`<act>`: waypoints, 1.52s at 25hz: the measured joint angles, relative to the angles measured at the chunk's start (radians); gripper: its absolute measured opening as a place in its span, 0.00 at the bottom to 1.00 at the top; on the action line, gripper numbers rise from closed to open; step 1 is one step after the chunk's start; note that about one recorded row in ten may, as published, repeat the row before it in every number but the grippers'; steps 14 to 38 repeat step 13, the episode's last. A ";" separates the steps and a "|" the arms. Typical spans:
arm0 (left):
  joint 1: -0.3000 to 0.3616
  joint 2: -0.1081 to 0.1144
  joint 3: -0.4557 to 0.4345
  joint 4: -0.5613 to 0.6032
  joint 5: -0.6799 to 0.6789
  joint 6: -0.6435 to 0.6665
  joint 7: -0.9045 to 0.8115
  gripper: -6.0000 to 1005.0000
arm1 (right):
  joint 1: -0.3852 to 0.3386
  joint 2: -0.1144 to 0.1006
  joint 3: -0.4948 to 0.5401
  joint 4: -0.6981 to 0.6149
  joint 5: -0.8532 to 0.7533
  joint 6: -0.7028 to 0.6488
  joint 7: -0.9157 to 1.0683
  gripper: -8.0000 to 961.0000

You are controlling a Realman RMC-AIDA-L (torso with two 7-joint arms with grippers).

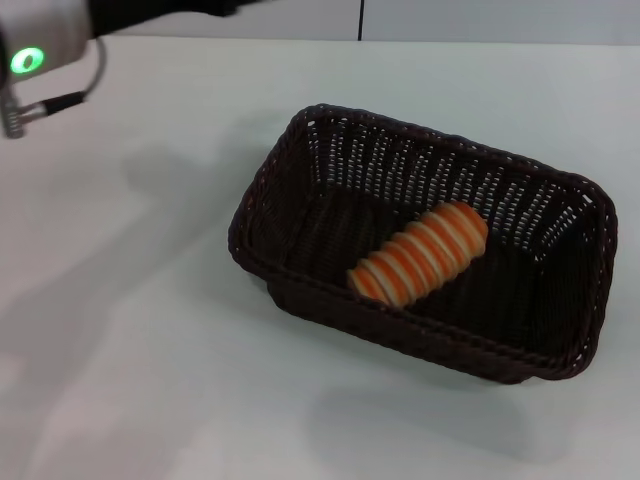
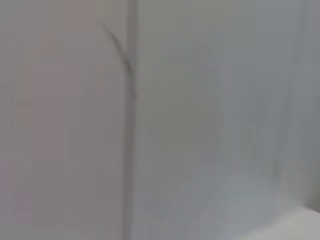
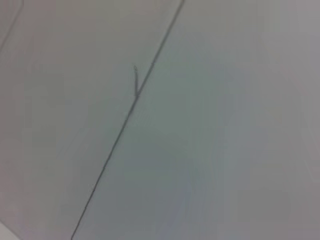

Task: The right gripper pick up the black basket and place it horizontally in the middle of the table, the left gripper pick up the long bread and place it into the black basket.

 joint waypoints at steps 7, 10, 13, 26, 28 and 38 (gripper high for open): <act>0.247 0.001 -0.011 0.025 -0.154 -0.246 0.135 0.82 | -0.009 -0.003 0.030 -0.039 -0.015 -0.037 0.155 0.62; 0.322 0.001 -0.034 0.046 -0.216 -0.313 0.201 0.82 | -0.018 -0.004 0.039 -0.017 -0.019 -0.035 0.211 0.62; 0.360 0.001 -0.083 0.059 -0.268 -0.323 0.239 0.82 | -0.037 -0.001 0.035 0.010 -0.020 -0.035 0.227 0.62; 0.360 0.001 -0.083 0.059 -0.268 -0.323 0.239 0.82 | -0.037 -0.001 0.035 0.010 -0.020 -0.035 0.227 0.62; 0.360 0.001 -0.083 0.059 -0.268 -0.323 0.239 0.82 | -0.037 -0.001 0.035 0.010 -0.020 -0.035 0.227 0.62; 0.360 0.001 -0.083 0.059 -0.268 -0.323 0.239 0.82 | -0.037 -0.001 0.035 0.010 -0.020 -0.035 0.227 0.62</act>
